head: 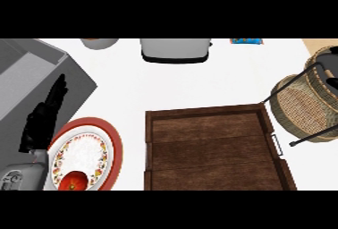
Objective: Pick the bell pepper from the tray and place it in the tiered basket
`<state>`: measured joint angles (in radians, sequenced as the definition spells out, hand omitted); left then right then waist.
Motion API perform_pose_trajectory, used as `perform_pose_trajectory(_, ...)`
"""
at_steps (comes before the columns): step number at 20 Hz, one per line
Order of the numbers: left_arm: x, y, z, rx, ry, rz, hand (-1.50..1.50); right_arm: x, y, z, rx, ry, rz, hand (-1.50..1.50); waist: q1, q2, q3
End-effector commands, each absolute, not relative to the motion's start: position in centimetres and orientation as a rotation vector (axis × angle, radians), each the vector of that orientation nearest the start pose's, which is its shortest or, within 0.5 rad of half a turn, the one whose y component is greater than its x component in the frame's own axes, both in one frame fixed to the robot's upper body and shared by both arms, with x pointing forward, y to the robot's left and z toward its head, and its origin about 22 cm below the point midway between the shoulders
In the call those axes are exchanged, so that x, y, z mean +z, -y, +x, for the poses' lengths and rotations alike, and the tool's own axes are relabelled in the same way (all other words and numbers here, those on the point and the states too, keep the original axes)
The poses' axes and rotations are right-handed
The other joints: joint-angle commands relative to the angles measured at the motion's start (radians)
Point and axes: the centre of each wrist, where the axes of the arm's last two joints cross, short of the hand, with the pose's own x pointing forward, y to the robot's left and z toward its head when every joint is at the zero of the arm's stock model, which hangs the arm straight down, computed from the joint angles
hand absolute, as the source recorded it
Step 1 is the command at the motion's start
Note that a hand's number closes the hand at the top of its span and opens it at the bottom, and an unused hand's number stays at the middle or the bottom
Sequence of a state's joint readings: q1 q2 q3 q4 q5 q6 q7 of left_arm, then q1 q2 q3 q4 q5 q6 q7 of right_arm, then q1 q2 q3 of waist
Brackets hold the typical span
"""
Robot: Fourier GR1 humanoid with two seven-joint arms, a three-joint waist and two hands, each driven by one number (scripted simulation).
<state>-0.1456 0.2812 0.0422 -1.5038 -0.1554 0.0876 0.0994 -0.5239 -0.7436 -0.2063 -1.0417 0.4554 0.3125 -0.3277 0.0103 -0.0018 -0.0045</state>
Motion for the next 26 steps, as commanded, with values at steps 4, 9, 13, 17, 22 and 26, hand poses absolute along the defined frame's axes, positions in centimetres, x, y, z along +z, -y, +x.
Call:
perform_pose_trajectory(4,3.1,-29.5,28.3,-0.23,1.543,0.436,0.0,15.5,45.9,33.6,0.675,1.713,-0.677,-1.5,-0.007,0.004,0.005)
perform_pose_trajectory(9,5.0,-28.4,28.2,-0.243,1.546,0.435,0.0,20.5,49.4,31.7,0.556,1.762,-0.726,-1.5,-0.009,0.001,0.005)
perform_pose_trajectory(13,1.5,-28.4,27.5,-0.231,1.542,0.441,0.0,23.0,54.0,29.3,0.471,1.67,-0.697,-1.5,-0.003,0.007,0.005)
perform_pose_trajectory(17,3.5,-30.1,26.4,-0.229,1.548,0.419,0.0,24.0,57.8,26.0,0.379,1.584,-0.649,-1.5,0.004,0.004,0.006)
perform_pose_trajectory(22,3.7,-29.7,28.3,-0.233,1.553,0.427,0.0,22.0,61.9,21.3,0.382,1.574,-0.622,-1.5,0.008,0.014,0.009)
perform_pose_trajectory(26,4.7,-28.6,28.6,-0.256,1.561,0.413,0.0,21.4,63.1,19.4,0.328,1.63,-0.589,-1.5,0.013,0.015,0.012)
